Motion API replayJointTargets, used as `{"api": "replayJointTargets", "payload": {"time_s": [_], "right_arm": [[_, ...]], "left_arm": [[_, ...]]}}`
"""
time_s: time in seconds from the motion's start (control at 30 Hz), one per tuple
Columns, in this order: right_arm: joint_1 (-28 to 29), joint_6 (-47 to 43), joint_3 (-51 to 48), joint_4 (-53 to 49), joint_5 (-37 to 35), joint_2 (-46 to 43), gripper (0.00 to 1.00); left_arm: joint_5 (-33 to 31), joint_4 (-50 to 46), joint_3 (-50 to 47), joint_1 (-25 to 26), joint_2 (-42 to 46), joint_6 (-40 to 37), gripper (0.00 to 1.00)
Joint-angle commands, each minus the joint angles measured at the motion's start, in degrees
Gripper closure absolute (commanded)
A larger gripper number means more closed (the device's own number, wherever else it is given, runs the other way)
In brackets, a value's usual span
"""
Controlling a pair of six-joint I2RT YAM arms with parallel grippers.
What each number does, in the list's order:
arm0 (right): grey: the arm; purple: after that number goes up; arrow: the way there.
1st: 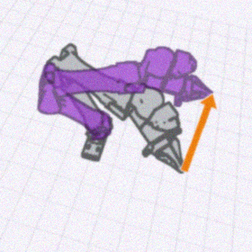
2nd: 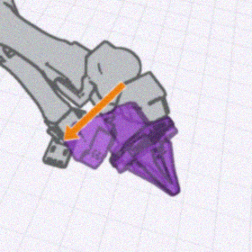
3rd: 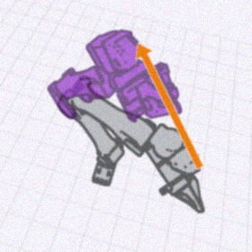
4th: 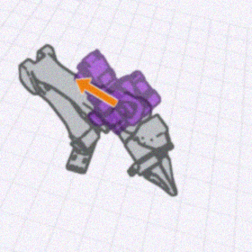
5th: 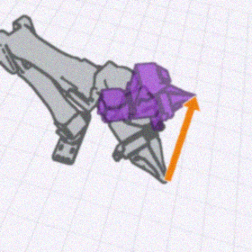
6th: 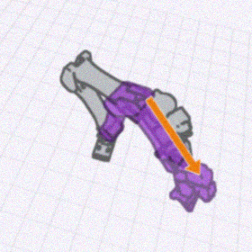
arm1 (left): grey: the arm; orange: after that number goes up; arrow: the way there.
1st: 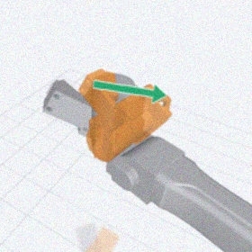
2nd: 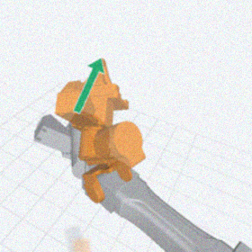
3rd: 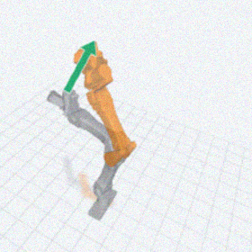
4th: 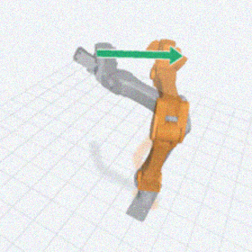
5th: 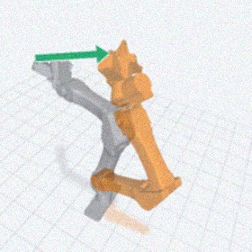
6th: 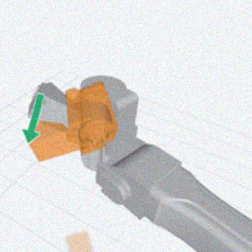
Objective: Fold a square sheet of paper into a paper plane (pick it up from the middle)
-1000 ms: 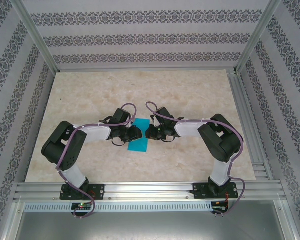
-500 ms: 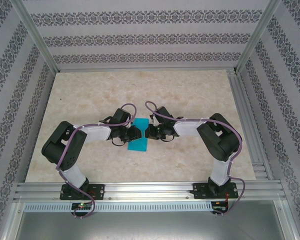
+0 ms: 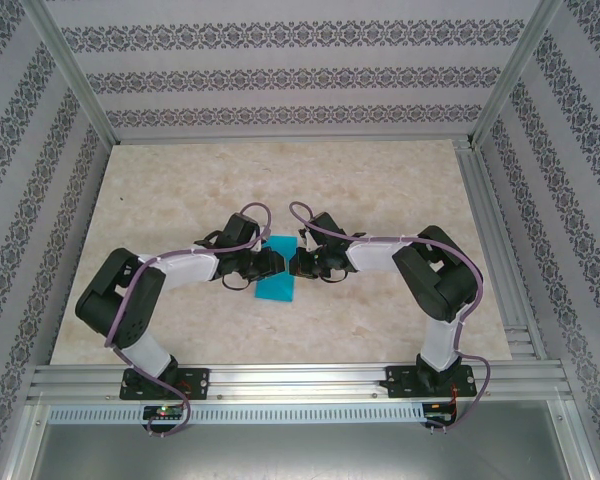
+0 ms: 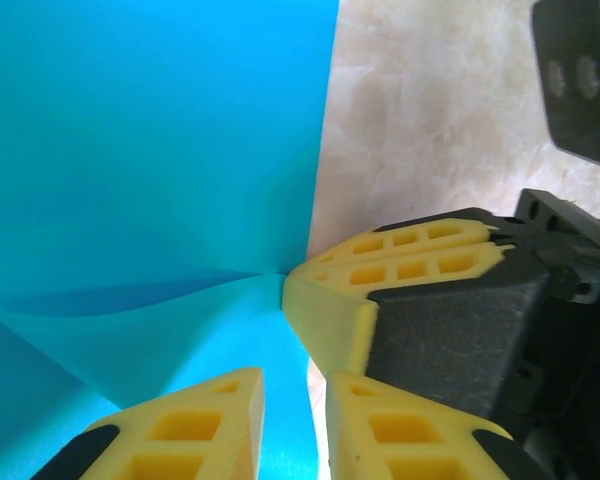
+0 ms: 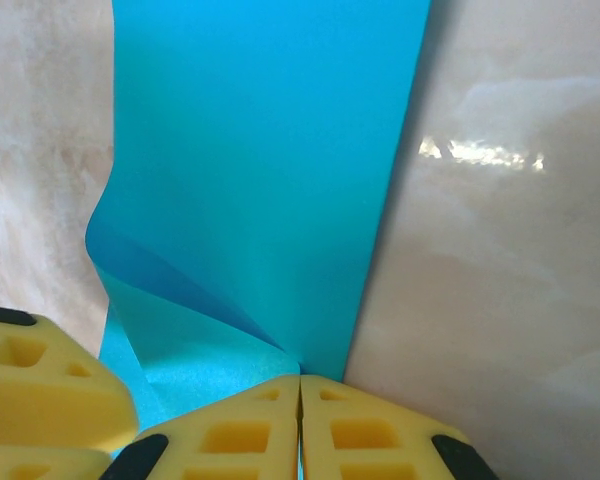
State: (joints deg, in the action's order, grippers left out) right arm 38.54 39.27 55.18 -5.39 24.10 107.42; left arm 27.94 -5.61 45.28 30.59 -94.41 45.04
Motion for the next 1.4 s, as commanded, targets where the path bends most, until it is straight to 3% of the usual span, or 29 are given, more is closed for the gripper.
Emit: {"api": "replayJointTargets", "payload": {"time_s": [0.0, 0.6, 0.83, 1.17, 1.37], "right_arm": [[0.55, -0.95, 0.95, -0.9, -1.16, 1.6, 0.91], [0.43, -0.88, 1.52, -1.82, -2.1, 1.71, 0.83], [-0.44, 0.46, 0.47, -1.2, -5.01, -5.32, 0.74], [2.03, 0.52, 0.26, -2.89, -4.2, -4.63, 0.85], [2.4, 0.73, 1.25, -2.1, -2.74, -1.52, 0.87]], "left_arm": [[-2.06, -2.86, 1.08, 0.72, -2.3, -1.19, 0.76], [-7.65, -7.75, 0.87, 0.89, -2.84, -0.08, 0.79], [-8.34, -7.93, 0.7, 1.06, -3.41, 0.39, 0.82], [-8.89, -7.71, 0.54, 1.34, -3.59, 0.75, 0.84], [-9.04, -7.62, 0.47, 1.4, -3.3, 0.77, 0.84]]}}
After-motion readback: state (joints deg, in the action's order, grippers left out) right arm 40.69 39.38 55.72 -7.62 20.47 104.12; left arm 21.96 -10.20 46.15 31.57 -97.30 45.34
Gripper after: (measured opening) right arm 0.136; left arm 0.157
